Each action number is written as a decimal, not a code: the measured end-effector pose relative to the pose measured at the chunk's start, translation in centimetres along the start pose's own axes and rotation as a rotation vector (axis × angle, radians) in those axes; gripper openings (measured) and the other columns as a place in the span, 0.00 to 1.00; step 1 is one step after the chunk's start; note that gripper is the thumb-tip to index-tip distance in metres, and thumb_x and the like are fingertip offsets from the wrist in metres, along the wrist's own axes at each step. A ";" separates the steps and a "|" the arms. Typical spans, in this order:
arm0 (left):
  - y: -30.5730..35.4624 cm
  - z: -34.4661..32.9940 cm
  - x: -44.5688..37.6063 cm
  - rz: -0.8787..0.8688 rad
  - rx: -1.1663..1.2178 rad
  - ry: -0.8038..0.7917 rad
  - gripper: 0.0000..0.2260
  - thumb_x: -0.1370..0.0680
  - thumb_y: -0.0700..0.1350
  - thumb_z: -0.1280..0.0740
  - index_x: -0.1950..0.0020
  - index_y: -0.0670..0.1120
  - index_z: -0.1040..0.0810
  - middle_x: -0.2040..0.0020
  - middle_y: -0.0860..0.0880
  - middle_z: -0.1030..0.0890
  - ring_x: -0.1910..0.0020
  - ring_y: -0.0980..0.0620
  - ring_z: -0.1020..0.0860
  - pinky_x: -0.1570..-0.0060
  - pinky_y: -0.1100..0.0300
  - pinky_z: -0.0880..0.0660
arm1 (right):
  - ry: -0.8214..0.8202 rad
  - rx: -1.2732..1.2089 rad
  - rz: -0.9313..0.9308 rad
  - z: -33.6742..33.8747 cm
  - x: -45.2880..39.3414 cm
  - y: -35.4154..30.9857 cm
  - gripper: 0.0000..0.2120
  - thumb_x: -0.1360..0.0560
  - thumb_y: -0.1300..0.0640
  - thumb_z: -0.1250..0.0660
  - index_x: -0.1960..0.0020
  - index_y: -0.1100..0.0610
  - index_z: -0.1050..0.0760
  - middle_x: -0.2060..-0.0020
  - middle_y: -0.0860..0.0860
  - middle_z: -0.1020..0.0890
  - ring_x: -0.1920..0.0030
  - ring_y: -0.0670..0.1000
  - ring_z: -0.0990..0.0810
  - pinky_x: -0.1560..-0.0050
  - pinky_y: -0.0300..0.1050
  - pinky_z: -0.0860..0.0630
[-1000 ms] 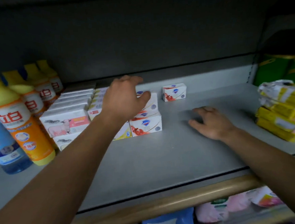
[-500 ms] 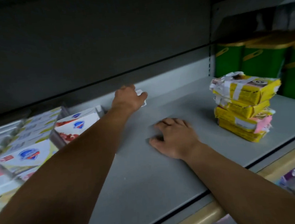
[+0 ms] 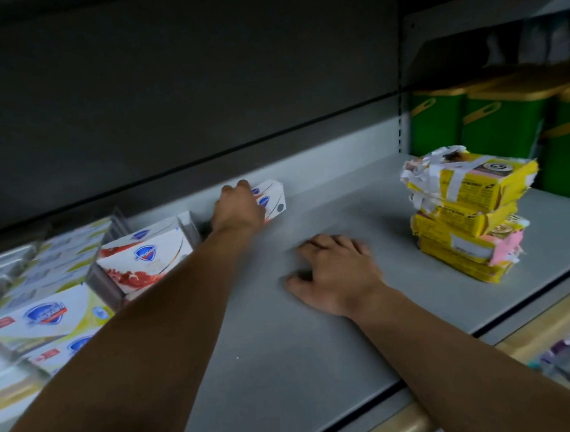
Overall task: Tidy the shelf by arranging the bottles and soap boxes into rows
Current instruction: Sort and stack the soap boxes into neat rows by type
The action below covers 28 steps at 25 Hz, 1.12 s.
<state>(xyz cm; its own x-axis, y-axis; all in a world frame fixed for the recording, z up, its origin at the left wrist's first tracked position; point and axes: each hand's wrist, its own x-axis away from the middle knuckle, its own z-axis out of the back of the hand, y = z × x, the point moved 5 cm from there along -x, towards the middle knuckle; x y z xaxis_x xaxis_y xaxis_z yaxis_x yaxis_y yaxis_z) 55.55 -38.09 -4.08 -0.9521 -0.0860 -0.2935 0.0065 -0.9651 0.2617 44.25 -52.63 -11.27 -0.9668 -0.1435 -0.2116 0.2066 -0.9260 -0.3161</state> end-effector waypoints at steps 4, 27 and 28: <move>1.9 6.3 5.0 -0.137 0.183 0.150 0.20 0.25 0.46 0.31 0.34 0.46 0.27 0.38 0.41 0.26 0.39 0.40 0.26 0.41 0.52 0.30 | -0.063 -0.089 -0.065 0.9 0.3 -0.2 0.31 0.31 0.30 0.41 0.32 0.41 0.30 0.32 0.45 0.28 0.30 0.51 0.34 0.29 0.50 0.42; -13.3 8.0 26.2 0.209 1.474 -0.130 0.10 0.24 0.50 0.31 0.54 0.43 0.21 0.59 0.46 0.21 0.66 0.49 0.22 0.58 0.48 0.18 | -0.222 -1.007 -0.044 3.7 10.2 -12.4 0.23 0.28 0.36 0.36 0.54 0.57 0.19 0.67 0.54 0.19 0.74 0.51 0.24 0.70 0.44 0.25; -13.5 7.8 26.2 0.203 1.377 -0.097 0.12 0.22 0.51 0.33 0.54 0.42 0.22 0.61 0.47 0.21 0.68 0.49 0.22 0.60 0.50 0.18 | -0.242 -0.992 -0.077 3.4 10.4 -12.4 0.27 0.31 0.33 0.38 0.56 0.57 0.19 0.69 0.54 0.20 0.75 0.51 0.25 0.70 0.43 0.26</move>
<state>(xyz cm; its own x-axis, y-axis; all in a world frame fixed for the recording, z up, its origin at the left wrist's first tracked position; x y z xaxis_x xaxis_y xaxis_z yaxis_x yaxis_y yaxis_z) 28.11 -25.36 -8.14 -0.9882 -0.1217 -0.0928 -0.1033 0.0834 0.9911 31.11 -43.87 -6.40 -0.9645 -0.2640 -0.0011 0.0681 -0.2449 -0.9671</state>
